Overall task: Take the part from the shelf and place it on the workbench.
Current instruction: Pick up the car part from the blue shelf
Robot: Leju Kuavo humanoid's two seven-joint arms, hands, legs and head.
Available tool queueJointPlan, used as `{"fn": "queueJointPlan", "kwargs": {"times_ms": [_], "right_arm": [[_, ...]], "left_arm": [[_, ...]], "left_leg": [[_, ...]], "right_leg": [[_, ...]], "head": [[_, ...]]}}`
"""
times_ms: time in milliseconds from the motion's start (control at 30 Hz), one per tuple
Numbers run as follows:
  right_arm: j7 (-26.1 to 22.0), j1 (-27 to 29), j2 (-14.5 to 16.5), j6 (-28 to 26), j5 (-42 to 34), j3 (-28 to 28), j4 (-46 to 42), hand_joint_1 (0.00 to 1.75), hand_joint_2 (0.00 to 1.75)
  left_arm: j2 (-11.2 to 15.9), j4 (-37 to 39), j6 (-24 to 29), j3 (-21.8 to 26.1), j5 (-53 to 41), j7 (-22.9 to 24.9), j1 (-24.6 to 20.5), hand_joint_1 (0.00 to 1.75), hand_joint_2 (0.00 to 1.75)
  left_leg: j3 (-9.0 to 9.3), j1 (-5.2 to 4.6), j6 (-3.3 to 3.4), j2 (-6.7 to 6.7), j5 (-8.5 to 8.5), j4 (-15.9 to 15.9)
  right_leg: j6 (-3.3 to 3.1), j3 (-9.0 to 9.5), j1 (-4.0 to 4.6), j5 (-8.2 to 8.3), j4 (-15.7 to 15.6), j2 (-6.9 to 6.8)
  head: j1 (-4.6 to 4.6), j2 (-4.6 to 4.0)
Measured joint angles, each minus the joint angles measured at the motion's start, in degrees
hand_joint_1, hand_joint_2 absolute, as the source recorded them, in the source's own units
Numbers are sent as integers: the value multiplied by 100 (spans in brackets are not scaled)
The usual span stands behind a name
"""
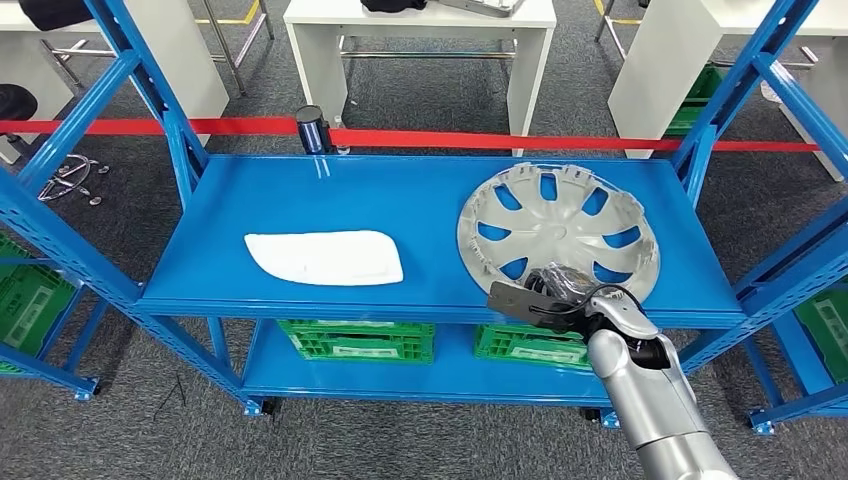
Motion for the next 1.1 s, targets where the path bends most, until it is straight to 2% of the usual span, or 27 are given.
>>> {"fn": "queueJointPlan", "kwargs": {"times_ms": [67,100,133,200,233,267,300,333,367,400,433,533,600,633,700,733,767,800,867,900,933,1000,1067,1100], "right_arm": [[5,-5,-7,-5,8,3,9,168,175],[8,-7,-14,-7,11,7,15,167,175],[12,-5,-25,-9,14,11,25,167,175],[17,1,-39,5,15,21,43,167,175],[16,3,-43,17,15,25,53,169,175],[11,0,-45,31,15,27,61,169,175],[5,-9,-46,41,14,30,69,169,175],[-5,-24,-46,47,13,33,76,169,175],[-19,-43,-44,49,9,37,84,169,175],[-43,-64,-39,45,-1,43,92,169,175],[-73,-84,-32,32,-16,50,103,169,175],[-204,-125,3,-78,-177,54,136,169,175],[-368,-134,39,-193,-494,3,140,169,175],[-494,-129,65,-266,-751,-48,128,169,175],[-816,-80,111,-413,-1408,-197,48,169,175],[-999,-39,138,-466,-1815,-286,-41,169,175],[-1189,9,167,-500,-2225,-372,-154,169,175],[-1381,53,204,-523,-2651,-460,-296,169,175],[-1692,148,293,-568,-3448,-614,-652,169,175],[-1818,198,337,-596,-3840,-691,-853,169,175],[-1930,250,379,-620,-4230,-767,-1061,169,175],[-2143,353,438,-643,-4880,-883,-1436,169,175],[-2326,456,469,-628,-5356,-944,-1780,169,175],[-2408,499,478,-592,-5575,-966,-1936,169,175]], "left_arm": [[-3,0,5,-11,17,-131,2,0,87],[-3,0,5,-19,28,-195,2,0,131],[-3,1,5,-29,38,-259,3,0,175],[-1,2,22,-78,26,-434,20,0,175],[-1,3,34,-117,13,-533,33,0,175],[1,4,44,-162,1,-627,45,0,175],[2,4,51,-206,-4,-697,53,0,175],[3,5,63,-241,-4,-741,55,0,175],[4,5,81,-267,-4,-770,55,0,175],[5,5,100,-287,-4,-787,55,0,175],[7,5,118,-299,-2,-796,54,0,175],[1,-15,121,-313,38,-803,55,0,175],[-20,-69,66,-315,102,-808,57,0,175],[-34,-112,5,-307,165,-811,57,0,175],[-68,-212,-214,-258,388,-807,55,0,175],[-90,-269,-370,-211,540,-796,54,0,175],[-116,-326,-507,-160,684,-786,50,0,175],[-148,-391,-615,-110,813,-777,43,0,175],[-213,-540,-698,-26,976,-817,23,0,175],[-241,-616,-709,-2,1018,-858,15,0,175],[-263,-686,-724,14,1046,-904,12,0,175],[-295,-791,-785,19,1063,-955,21,0,175],[-327,-882,-921,25,1077,-973,39,0,175],[-344,-922,-996,28,1081,-983,45,0,175]], "left_leg": [[45,11,83,6,58,-68],[67,20,119,8,90,-104],[76,27,141,9,110,-123],[55,8,155,7,117,-123],[48,-1,156,7,117,-119],[46,-5,156,5,115,-113],[48,-6,151,1,109,-102],[50,-4,139,-3,96,-83],[44,-10,118,-7,76,-56],[32,-21,91,-9,54,-22],[16,-31,65,-9,38,6],[-23,-27,-3,-9,21,32],[-133,-8,-63,-6,-131,249],[-274,5,-96,-4,-294,541],[-662,30,-142,-1,-661,1359],[-817,38,-151,-1,-754,1672],[-881,42,-150,-1,-742,1790],[-832,42,-138,-1,-618,1668],[-464,24,-69,-2,-203,875],[-277,6,-26,1,-57,478],[-154,-18,9,4,21,208],[-112,-53,51,12,17,73],[-80,-40,103,13,71,2],[-59,-27,136,13,108,-41]], "right_leg": [[44,-49,-15,-42,73,-4],[38,-138,-16,-139,254,-6],[15,-289,-19,-288,564,-9],[-15,-671,-17,-612,1371,-9],[-2,-798,-17,-691,1638,-9],[32,-813,-18,-675,1679,-10],[79,-705,-20,-568,1467,-11],[127,-499,-24,-406,1062,-16],[142,-285,-22,-265,645,-21],[127,-123,-19,-160,320,-21],[92,-33,-9,-109,137,-21],[-27,-21,8,-91,89,-14],[-86,-13,-22,-81,74,-15],[-107,-10,-33,-79,69,-15],[-129,-17,-19,-80,72,-12],[-130,-18,-10,-81,73,-5],[-131,-13,-2,-81,74,5],[-131,-3,6,-82,74,19],[-129,23,20,-84,72,42],[-124,24,38,-87,72,47],[-114,15,48,-88,73,48],[-76,-7,57,-82,66,46],[-28,-41,52,-95,90,36],[-20,-103,54,-158,201,30]], "head": [[7,1],[14,1],[25,1],[36,0],[36,0],[36,1],[37,1],[39,1],[40,1],[40,1],[38,1],[38,1],[29,1],[23,1],[15,1],[15,1],[15,1],[15,1],[15,0],[19,0],[19,0],[19,0],[21,0],[27,0]]}}
